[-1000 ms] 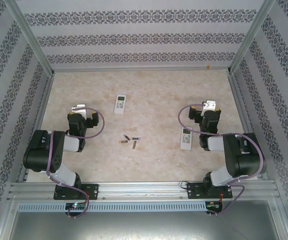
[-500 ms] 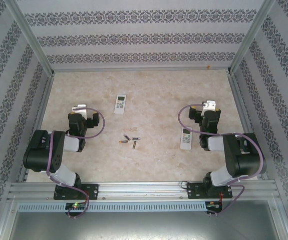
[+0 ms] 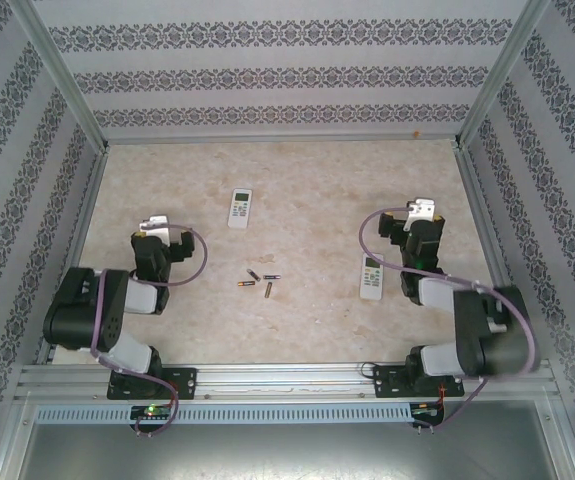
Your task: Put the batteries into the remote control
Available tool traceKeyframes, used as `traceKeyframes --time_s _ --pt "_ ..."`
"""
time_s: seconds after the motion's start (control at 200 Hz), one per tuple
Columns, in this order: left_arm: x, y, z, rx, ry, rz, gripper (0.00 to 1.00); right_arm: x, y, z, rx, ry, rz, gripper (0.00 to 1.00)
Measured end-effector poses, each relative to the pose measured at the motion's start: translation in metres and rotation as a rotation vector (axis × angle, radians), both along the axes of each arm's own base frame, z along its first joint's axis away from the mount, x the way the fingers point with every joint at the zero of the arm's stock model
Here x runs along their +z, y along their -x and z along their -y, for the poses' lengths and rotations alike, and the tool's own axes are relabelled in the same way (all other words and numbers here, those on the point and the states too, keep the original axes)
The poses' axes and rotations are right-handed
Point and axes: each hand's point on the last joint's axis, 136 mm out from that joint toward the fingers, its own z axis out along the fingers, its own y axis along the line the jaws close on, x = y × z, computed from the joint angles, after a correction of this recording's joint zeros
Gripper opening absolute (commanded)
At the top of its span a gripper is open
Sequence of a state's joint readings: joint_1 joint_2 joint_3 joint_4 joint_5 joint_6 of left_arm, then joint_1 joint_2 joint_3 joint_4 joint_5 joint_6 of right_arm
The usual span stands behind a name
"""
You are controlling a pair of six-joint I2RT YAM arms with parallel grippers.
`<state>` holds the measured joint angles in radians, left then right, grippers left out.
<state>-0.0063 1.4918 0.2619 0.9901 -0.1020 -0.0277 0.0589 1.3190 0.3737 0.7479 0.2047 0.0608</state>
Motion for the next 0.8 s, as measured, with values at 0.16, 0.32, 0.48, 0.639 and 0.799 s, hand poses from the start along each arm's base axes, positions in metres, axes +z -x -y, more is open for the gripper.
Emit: traceKeyframes --time_s 0.16,0.32,0.48,0.639,0.799 --pt "0.096 0.006 -0.003 0.049 0.088 0.172 1.0 0.062 0.022 -0.014 0.002 -0.204 0.049 0.98" --pt "0.18 -0.012 0.015 -0.004 0.254 0.222 1.0 0.104 0.039 -0.075 0.157 -0.42 -0.084 0.98" --pt "0.165 -0.053 0.052 -0.095 0.368 -0.037 1.0 0.095 0.075 -0.191 0.462 -0.403 -0.427 0.98" --pt "0.111 -0.099 0.117 -0.181 0.355 -0.368 1.0 0.053 0.103 -0.238 0.529 -0.283 -0.736 0.98" --pt "0.051 -0.124 0.166 -0.203 0.273 -0.624 1.0 0.023 0.12 -0.25 0.525 -0.198 -0.893 0.98"
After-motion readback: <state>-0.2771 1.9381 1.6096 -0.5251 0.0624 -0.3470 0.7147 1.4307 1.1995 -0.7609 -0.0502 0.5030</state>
